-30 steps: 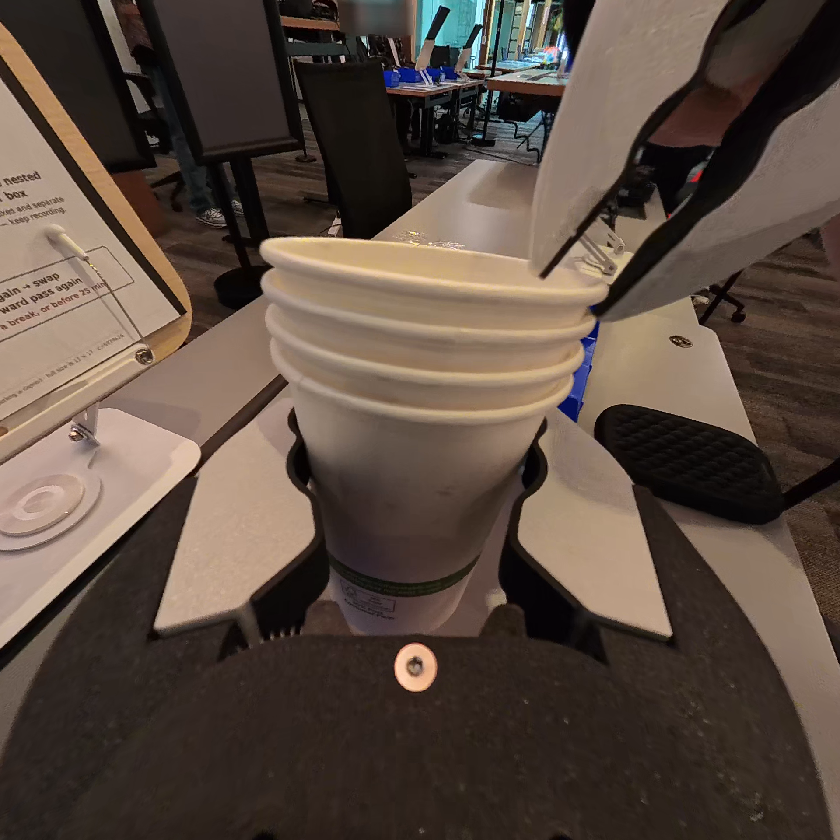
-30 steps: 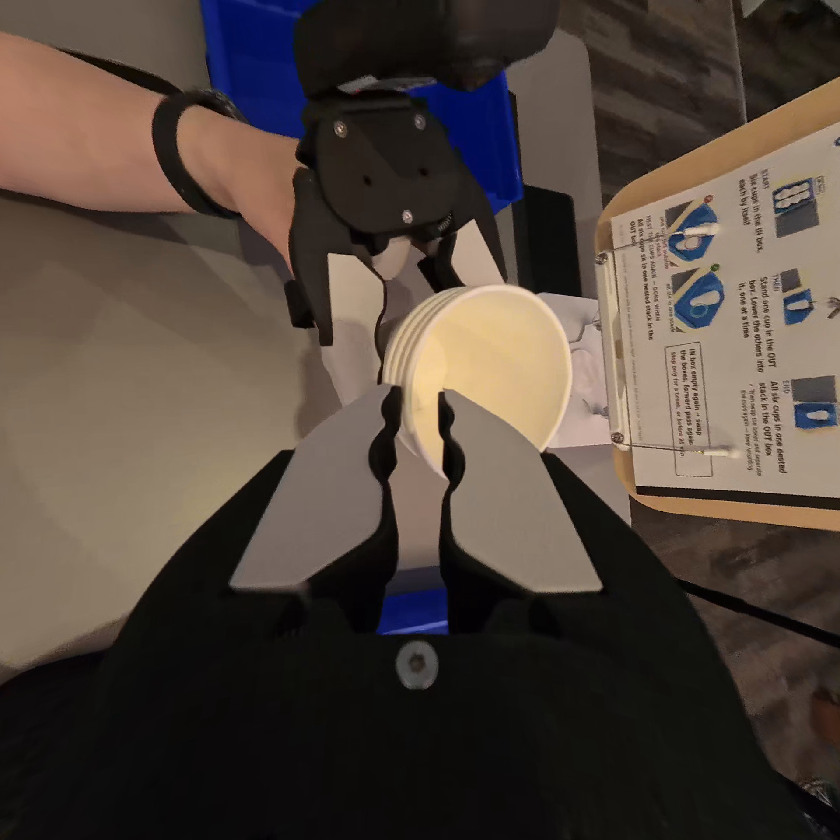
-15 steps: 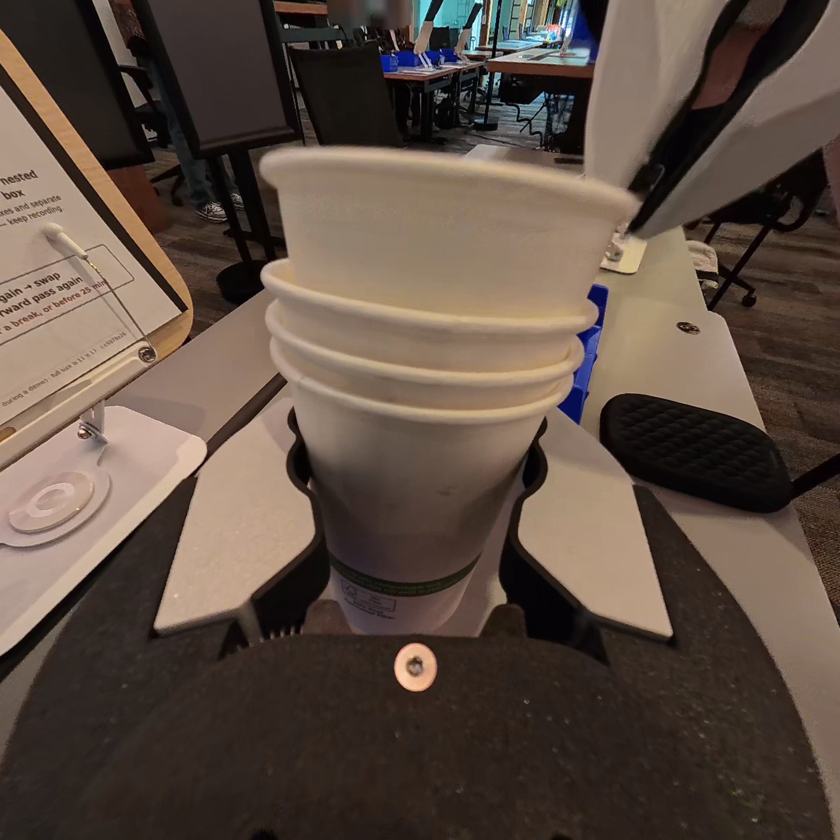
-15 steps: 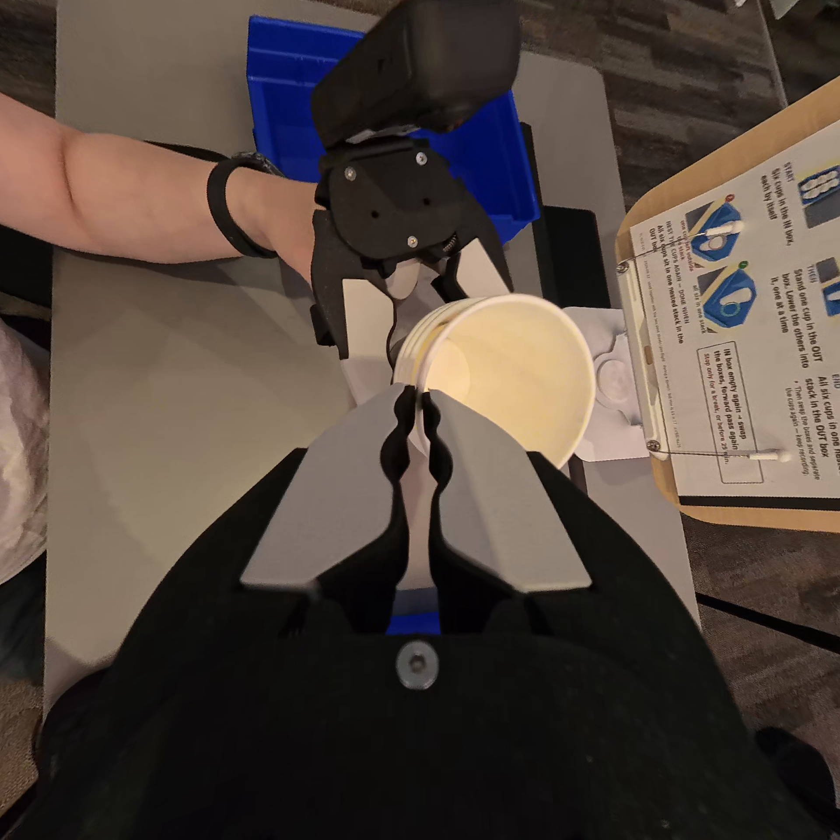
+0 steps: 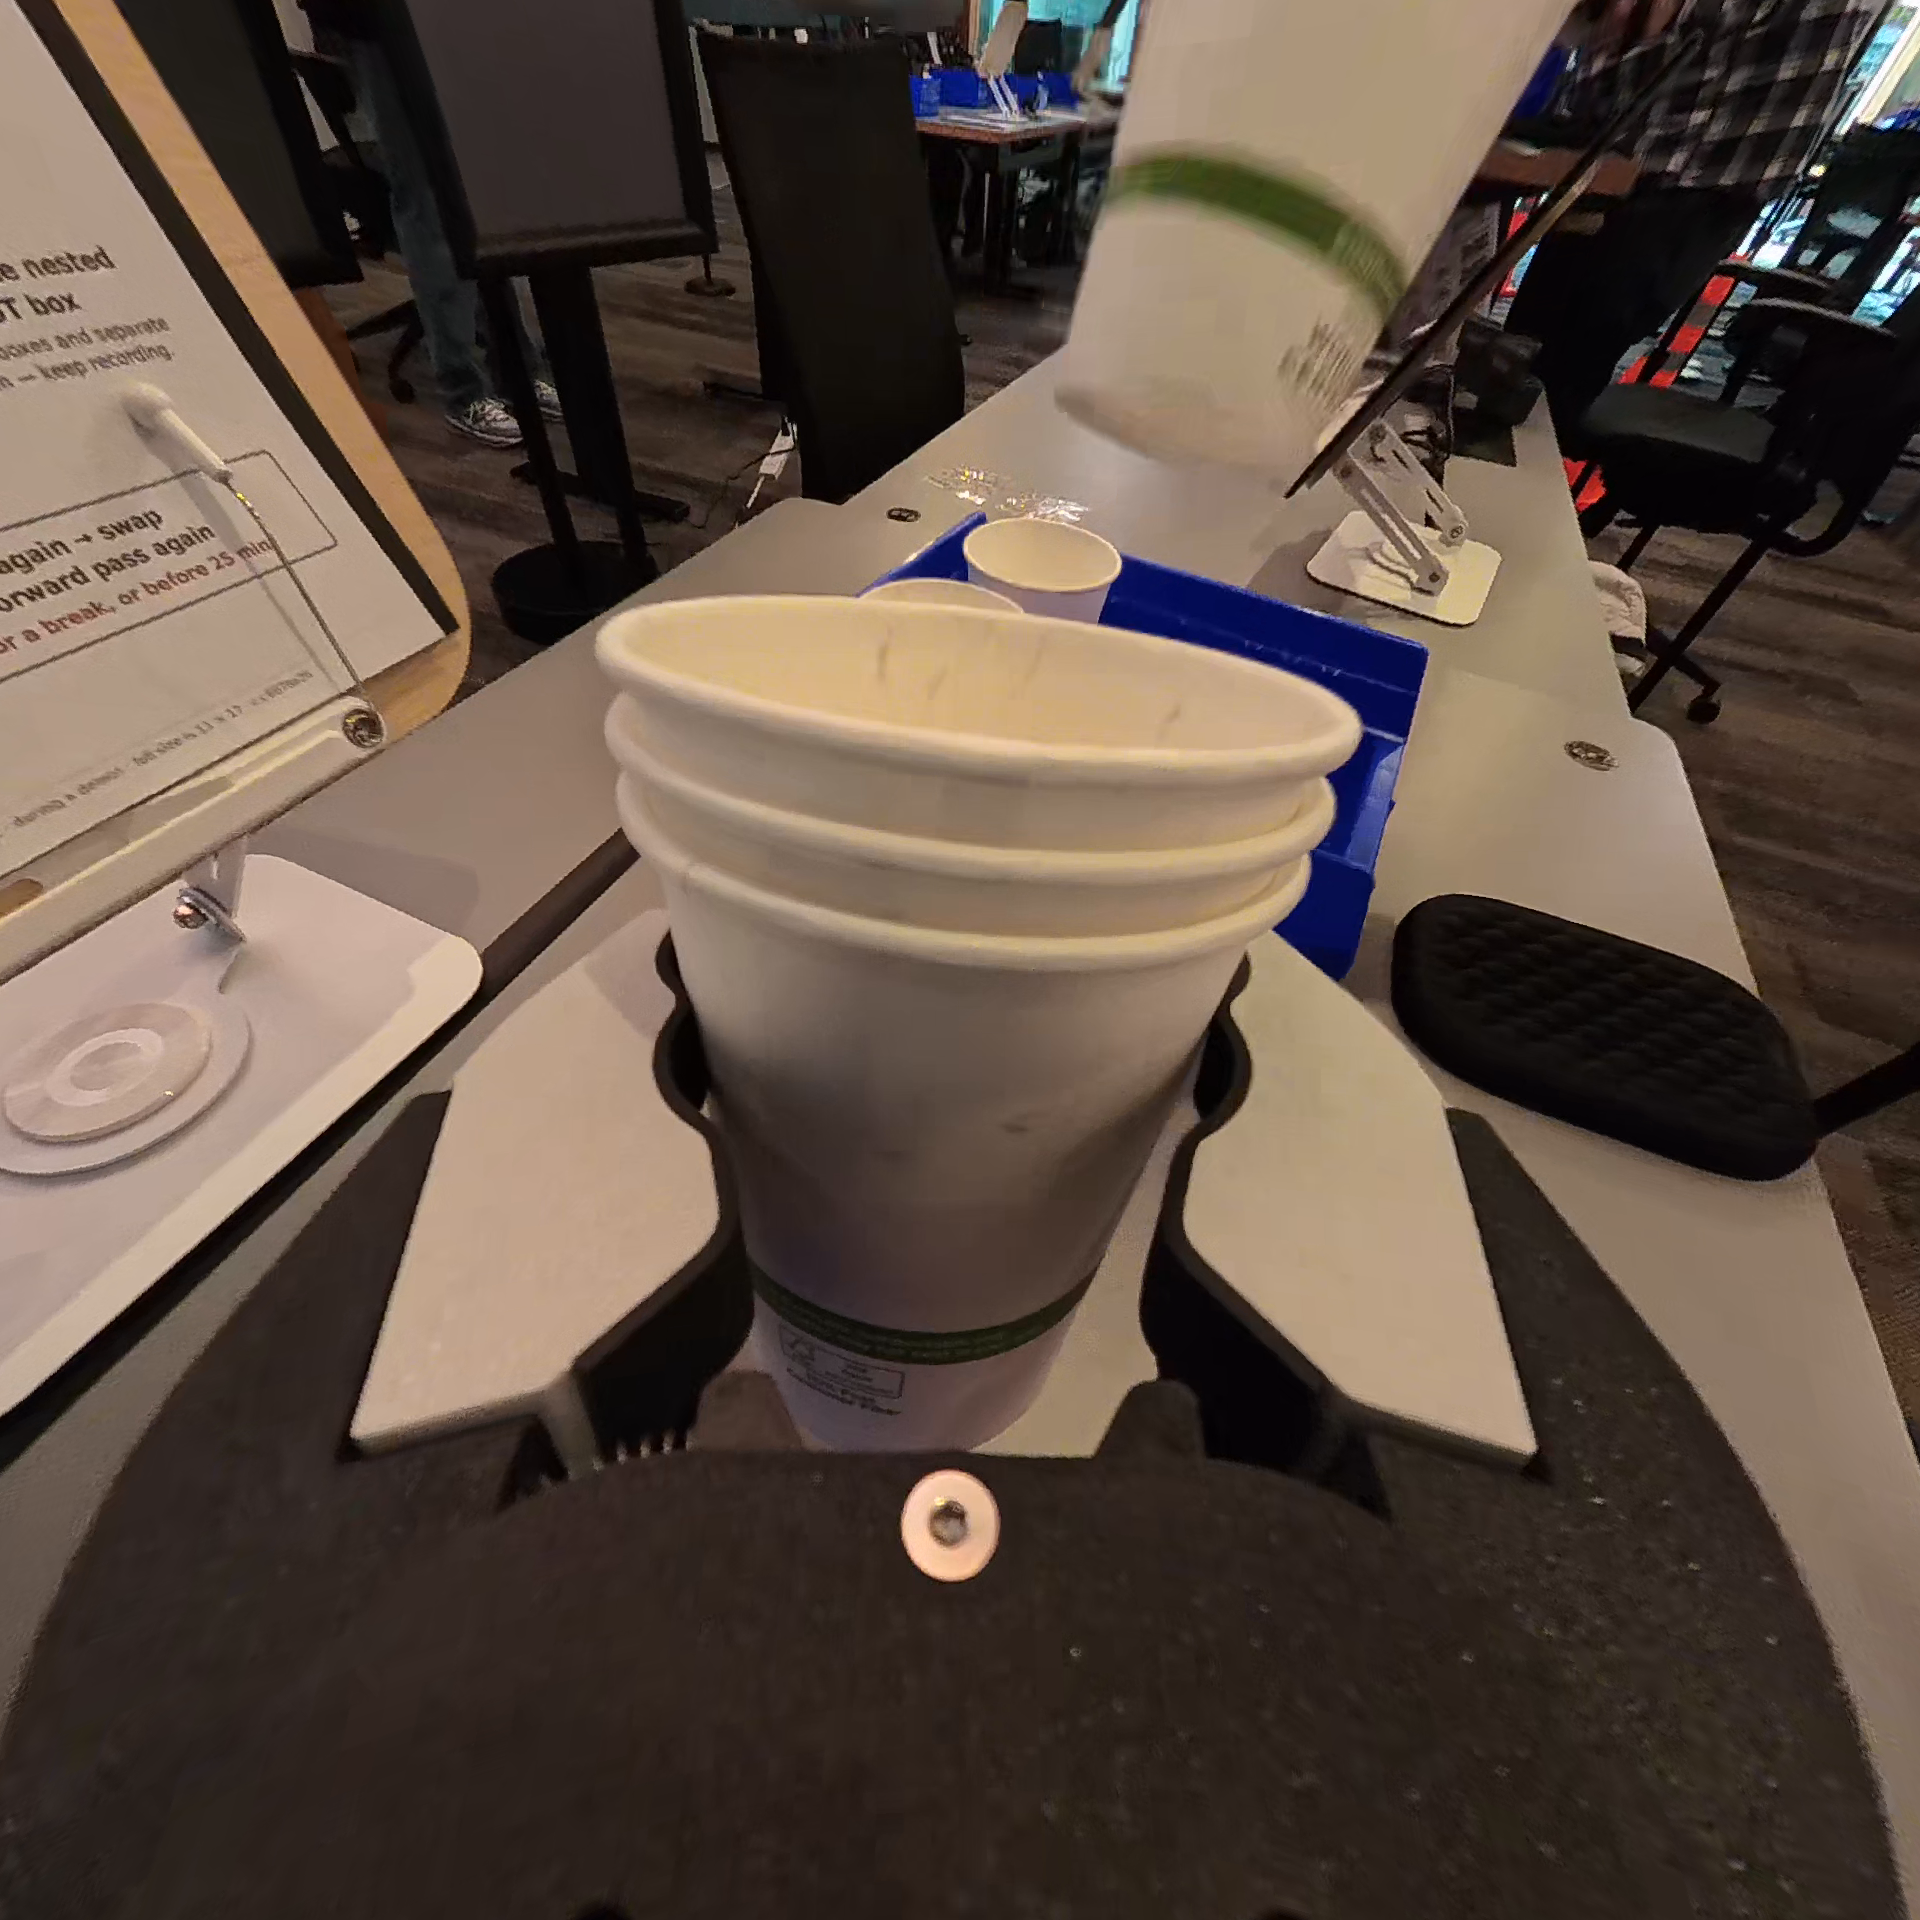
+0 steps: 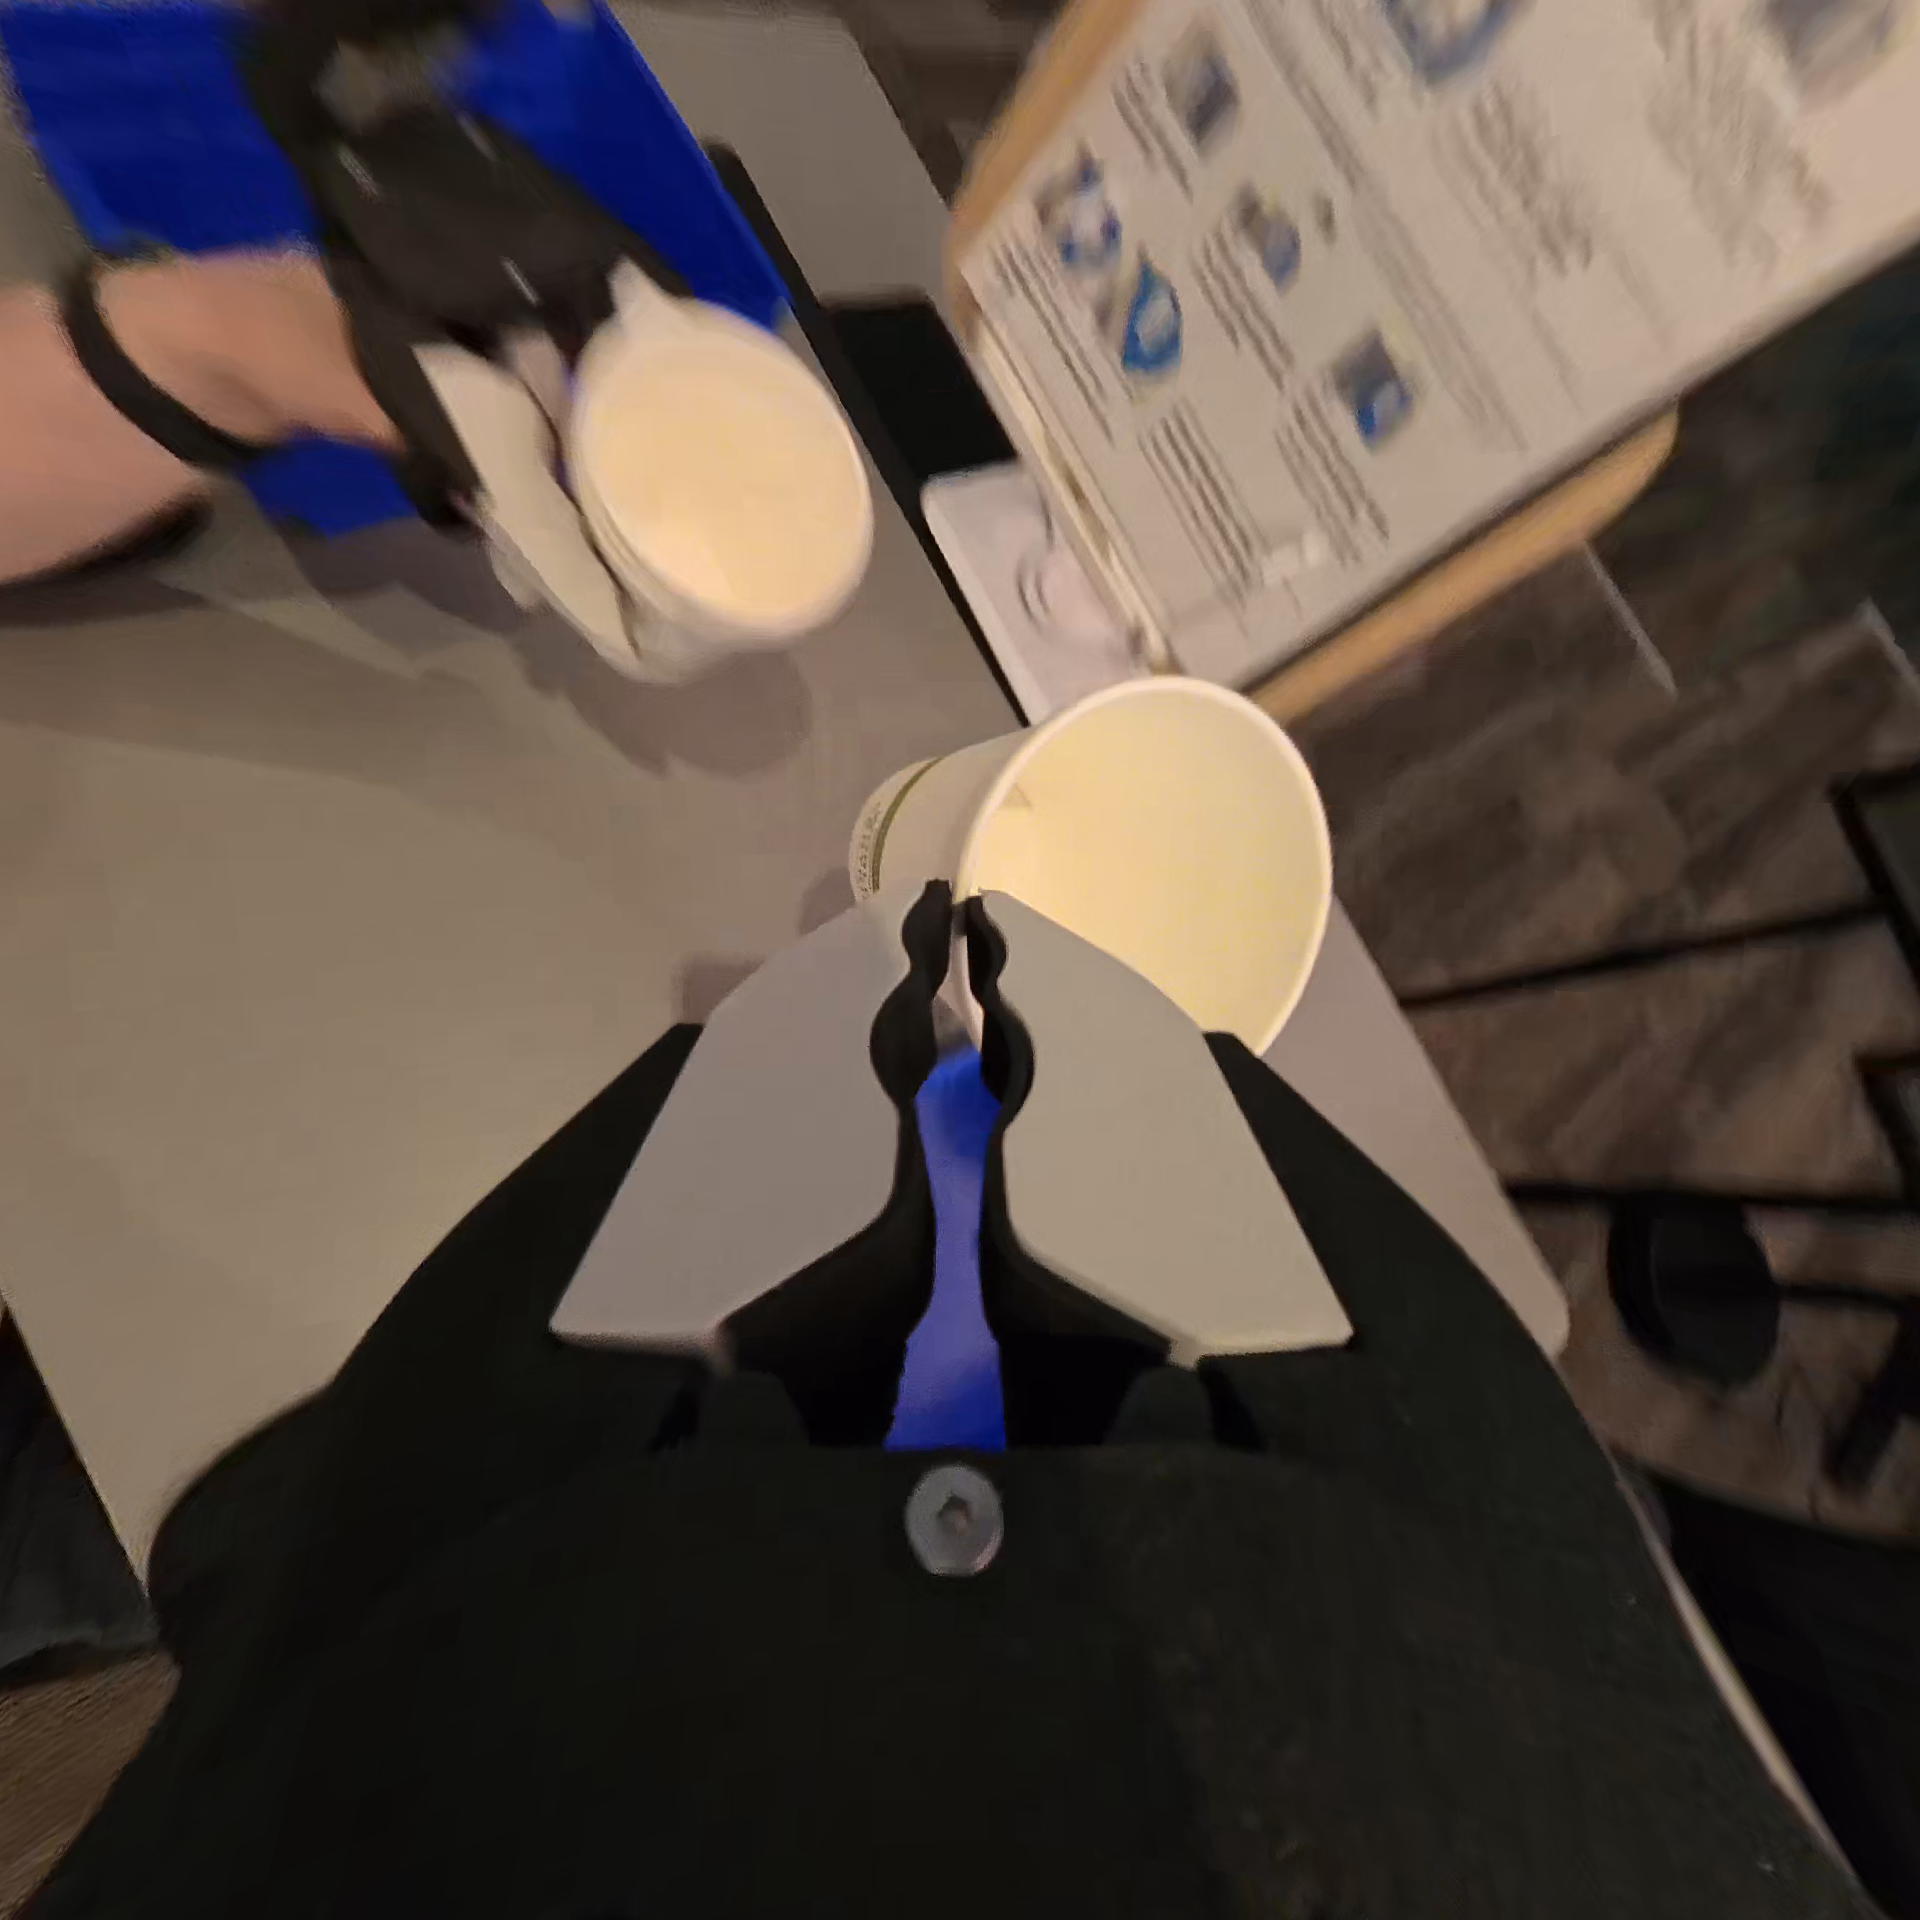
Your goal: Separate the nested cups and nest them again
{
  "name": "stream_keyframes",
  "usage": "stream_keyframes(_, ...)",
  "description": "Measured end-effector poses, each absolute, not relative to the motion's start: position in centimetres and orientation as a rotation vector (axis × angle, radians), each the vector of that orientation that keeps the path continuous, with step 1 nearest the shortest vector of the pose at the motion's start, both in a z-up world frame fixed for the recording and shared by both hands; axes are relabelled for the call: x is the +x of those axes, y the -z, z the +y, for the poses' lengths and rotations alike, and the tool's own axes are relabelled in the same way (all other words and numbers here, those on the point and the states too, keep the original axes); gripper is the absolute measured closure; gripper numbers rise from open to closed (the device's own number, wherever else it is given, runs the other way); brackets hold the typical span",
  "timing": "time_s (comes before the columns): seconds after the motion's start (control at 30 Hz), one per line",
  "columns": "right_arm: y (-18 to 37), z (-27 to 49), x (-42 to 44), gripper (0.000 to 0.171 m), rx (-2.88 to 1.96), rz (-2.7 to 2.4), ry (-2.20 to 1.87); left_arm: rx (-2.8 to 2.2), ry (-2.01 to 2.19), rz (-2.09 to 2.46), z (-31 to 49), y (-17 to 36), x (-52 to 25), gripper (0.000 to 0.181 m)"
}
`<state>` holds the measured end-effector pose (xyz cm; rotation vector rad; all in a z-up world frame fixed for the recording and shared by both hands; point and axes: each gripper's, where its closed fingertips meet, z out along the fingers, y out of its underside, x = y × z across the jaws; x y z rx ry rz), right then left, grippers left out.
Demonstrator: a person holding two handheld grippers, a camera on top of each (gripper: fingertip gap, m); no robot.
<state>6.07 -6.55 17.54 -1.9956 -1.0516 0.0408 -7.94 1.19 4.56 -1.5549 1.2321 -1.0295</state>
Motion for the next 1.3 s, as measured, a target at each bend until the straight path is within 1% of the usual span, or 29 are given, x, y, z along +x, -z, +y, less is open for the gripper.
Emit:
stream_keyframes(0.13,-10.1,-7.3,14.5,0.168,-2.252,-0.882,0.031,-1.522,1.087,1.197,1.0,-6.2,-8.7,0.087)
stream_keyframes(0.23,-4.7,-8.0,19.2,0.168,-2.388,-0.779,0.065,-1.503,1.074,1.178,1.2,-7.1,-9.4,0.087)
stream_keyframes(0.33,-0.9,-8.2,21.5,0.167,-2.464,-0.728,0.083,-1.487,1.075,1.159,1.3,-7.9,-10.1,0.087)
stream_keyframes(0.43,1.5,-8.2,22.3,0.168,-2.498,-0.743,0.116,-1.480,1.067,1.143,1.4,-8.4,-10.7,0.087)
stream_keyframes(0.57,3.1,-7.9,22.5,0.168,-2.521,-0.795,0.176,-1.475,1.062,1.133,1.5,-8.8,-11.1,0.087)
stream_keyframes(0.93,5.3,-7.8,22.9,0.168,-2.571,-0.943,0.327,-1.464,1.041,1.136,1.3,-9.1,-11.3,0.087)
stream_keyframes(1.3,5.5,-9.1,23.2,0.168,-2.591,-0.963,0.326,-1.457,1.048,1.143,0.9,-9.3,-11.2,0.087)
